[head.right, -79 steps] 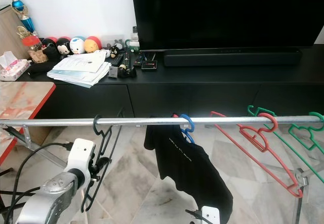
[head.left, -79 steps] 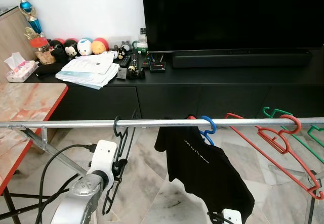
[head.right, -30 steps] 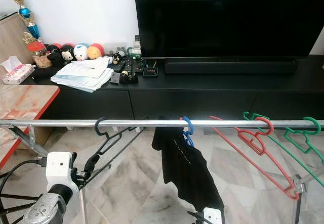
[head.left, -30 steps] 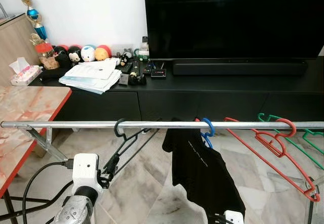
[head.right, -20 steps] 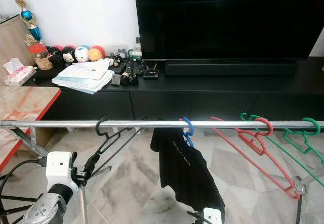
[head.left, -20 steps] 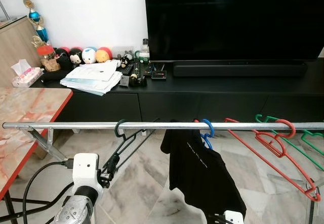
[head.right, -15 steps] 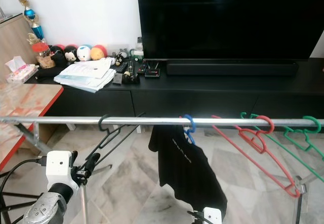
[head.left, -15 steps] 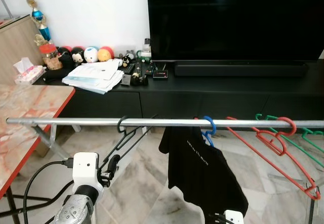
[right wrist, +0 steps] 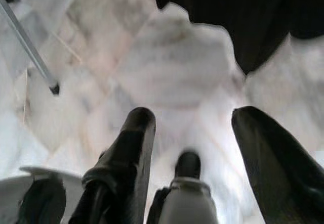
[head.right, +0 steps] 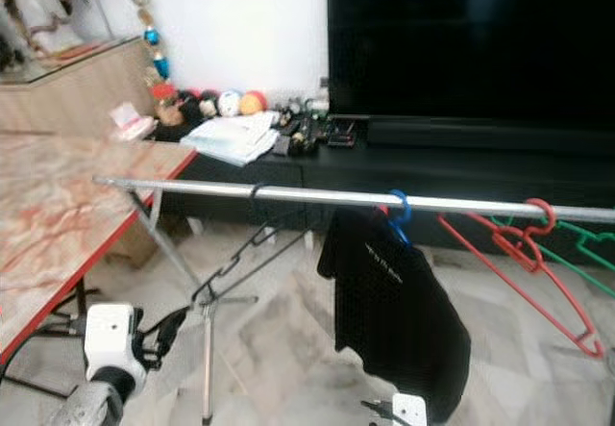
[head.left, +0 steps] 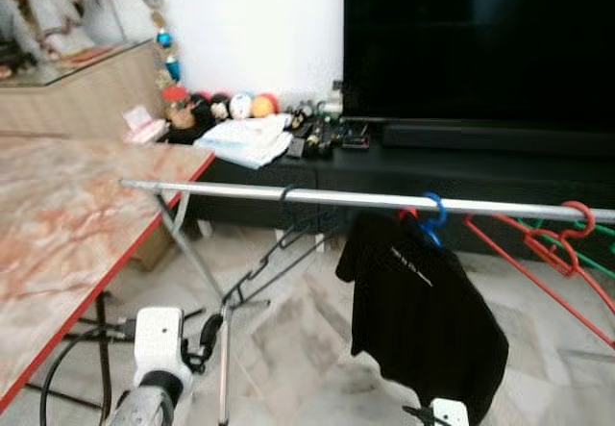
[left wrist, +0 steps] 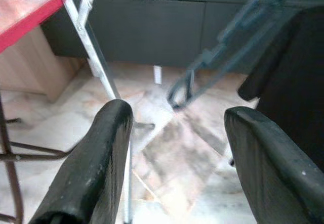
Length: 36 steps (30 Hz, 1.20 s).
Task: Hang hanger
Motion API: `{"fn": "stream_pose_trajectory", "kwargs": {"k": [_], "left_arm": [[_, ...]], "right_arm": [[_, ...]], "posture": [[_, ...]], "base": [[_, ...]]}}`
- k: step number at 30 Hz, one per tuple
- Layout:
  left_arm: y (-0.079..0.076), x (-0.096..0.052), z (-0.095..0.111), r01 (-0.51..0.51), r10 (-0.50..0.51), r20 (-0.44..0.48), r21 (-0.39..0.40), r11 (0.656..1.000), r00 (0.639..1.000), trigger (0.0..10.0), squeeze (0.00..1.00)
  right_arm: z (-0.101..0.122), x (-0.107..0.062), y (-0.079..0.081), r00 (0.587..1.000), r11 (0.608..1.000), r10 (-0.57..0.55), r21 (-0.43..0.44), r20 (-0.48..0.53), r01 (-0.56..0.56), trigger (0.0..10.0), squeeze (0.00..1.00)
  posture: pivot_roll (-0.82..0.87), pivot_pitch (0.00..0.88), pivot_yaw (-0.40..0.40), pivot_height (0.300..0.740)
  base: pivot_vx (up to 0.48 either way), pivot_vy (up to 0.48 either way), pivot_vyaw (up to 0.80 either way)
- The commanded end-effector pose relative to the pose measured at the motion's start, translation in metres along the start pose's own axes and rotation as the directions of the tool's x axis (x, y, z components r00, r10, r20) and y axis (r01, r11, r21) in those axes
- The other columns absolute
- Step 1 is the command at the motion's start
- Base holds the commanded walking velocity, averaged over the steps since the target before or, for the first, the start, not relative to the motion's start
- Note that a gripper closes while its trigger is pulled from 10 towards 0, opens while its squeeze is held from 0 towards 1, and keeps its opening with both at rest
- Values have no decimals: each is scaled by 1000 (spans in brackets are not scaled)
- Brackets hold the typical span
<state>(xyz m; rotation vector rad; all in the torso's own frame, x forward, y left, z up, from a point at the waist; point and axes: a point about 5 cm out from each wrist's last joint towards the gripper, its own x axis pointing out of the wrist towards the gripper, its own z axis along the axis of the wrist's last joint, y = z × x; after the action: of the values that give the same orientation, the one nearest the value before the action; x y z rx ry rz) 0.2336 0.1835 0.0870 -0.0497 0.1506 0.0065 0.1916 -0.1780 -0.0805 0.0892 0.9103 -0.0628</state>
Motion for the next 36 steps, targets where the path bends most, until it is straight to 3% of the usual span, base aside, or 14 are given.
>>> {"fn": "stream_pose_trajectory", "kwargs": {"k": [1, 15, 18, 20, 23, 24, 27, 33, 36], "left_arm": [[1, 0, 3, -1, 1, 6, 8, 1000, 1000, 10000, 0], [2, -1, -2, -7, 7, -16, 6, 1000, 1000, 10000, 0], [4, 0, -9, 4, -3, -43, 19, 1000, 999, 10000, 0], [17, 1, -28, -3, 10, -112, 61, 998, 994, 10000, 0], [25, 2, -38, -4, 14, -154, 61, 998, 988, 10000, 0], [37, 2, -56, -11, 28, -229, 76, 997, 973, 10000, 0], [54, -1, -87, -41, 59, -357, 58, 998, 932, 10000, 0], [64, -10, -124, -76, 117, -506, 101, 992, 854, 10000, 0], [72, -26, -147, -148, 179, -597, 101, 984, 782, 10000, 0]], "right_arm": [[-2, 0, 1, 1000, 1000, -1, 4, -8, 1, 10000, 0], [-2, 0, -1, 1000, 1000, 0, 1, -9, 0, 10000, 0], [-2, 0, -1, 1000, 1000, 0, 1, -10, 0, 10000, 0], [-2, 0, 0, 1000, 1000, 1, 3, -9, -1, 10000, 0], [-2, 0, 1, 1000, 1000, 2, 4, -8, -2, 10000, 0], [-1, 0, 2, 1000, 1000, 2, 6, -7, -2, 10000, 0], [-1, 0, 2, 1000, 1000, 3, 9, -6, -2, 10000, 0], [0, 0, 1, 1000, 1000, 5, 1, -4, -5, 10000, 0], [1, 0, 1, 1000, 1000, 5, 4, 2, -5, 10000, 0]], "posture": [[44, 56, 68, 740], [47, 65, 62, 740], [55, 58, 63, 740], [54, 55, 61, 740], [54, 54, 61, 740], [56, 50, 60, 740], [53, 44, 53, 740], [64, 31, 36, 740], [74, 20, 31, 740]], "base": [[-292, 0, 0], [-264, 0, 0], [0, 0, 0], [0, 0, 0], [0, 0, 0], [0, 0, 0], [0, 0, 0], [0, 0, 0], [0, 0, 0]]}}
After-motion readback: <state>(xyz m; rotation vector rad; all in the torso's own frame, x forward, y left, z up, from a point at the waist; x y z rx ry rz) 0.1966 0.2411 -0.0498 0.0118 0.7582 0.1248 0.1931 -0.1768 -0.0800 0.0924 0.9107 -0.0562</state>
